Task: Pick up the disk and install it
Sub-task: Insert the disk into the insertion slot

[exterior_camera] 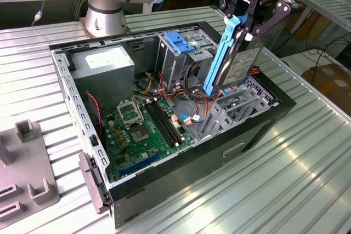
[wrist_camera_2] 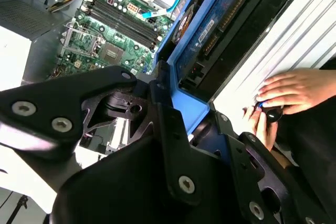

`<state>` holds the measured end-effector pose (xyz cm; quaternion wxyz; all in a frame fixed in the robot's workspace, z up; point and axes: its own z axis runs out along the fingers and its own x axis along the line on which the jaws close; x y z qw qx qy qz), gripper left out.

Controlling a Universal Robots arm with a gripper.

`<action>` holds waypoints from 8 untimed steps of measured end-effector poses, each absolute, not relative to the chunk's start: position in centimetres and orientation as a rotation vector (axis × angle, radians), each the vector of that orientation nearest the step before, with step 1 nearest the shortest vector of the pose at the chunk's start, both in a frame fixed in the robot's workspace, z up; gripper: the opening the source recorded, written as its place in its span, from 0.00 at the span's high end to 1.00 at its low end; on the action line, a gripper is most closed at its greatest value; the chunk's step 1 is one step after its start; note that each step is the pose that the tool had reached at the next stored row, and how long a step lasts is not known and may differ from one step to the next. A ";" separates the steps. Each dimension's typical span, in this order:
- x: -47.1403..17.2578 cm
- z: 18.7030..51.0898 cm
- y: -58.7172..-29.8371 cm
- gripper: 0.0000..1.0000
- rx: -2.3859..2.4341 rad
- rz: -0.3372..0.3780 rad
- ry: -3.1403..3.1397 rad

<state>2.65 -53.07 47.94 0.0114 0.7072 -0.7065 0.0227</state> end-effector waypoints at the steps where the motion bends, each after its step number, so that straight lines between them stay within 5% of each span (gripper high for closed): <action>1: 2.7 47.9 -53.1 0.63 2.206 0.071 -2.204; 8: 3.7 47.6 -53.9 0.63 2.206 0.071 -2.204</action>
